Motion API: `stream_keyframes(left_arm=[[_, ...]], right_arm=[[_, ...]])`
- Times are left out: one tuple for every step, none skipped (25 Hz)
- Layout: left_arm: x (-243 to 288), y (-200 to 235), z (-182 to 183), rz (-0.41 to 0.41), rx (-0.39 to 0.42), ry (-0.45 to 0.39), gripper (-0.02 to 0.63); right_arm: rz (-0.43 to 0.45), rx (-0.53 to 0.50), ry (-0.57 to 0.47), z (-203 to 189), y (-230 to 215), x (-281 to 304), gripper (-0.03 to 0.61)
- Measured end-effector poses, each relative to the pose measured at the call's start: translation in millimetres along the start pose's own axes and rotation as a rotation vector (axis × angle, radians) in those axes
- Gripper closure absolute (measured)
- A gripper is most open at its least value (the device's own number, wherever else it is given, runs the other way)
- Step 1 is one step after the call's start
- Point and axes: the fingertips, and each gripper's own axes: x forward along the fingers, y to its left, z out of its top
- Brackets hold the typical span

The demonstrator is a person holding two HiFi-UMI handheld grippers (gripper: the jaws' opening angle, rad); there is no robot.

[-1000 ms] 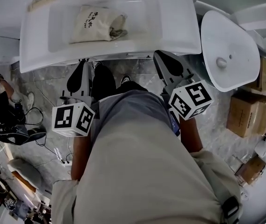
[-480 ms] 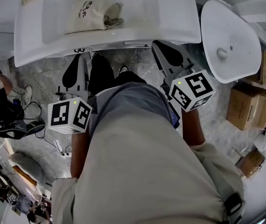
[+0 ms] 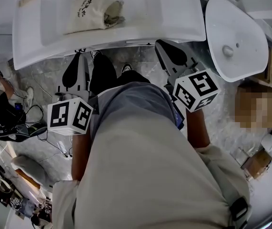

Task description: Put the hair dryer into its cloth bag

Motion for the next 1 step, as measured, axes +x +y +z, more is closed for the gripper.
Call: stream_keyframes(left_arm=[[0.8, -0.7, 0.2, -0.002, 0.000, -0.001, 0.606]], right_arm=[[-0.004, 0.001, 0.004, -1.0, -1.0, 0.2, 0.571]])
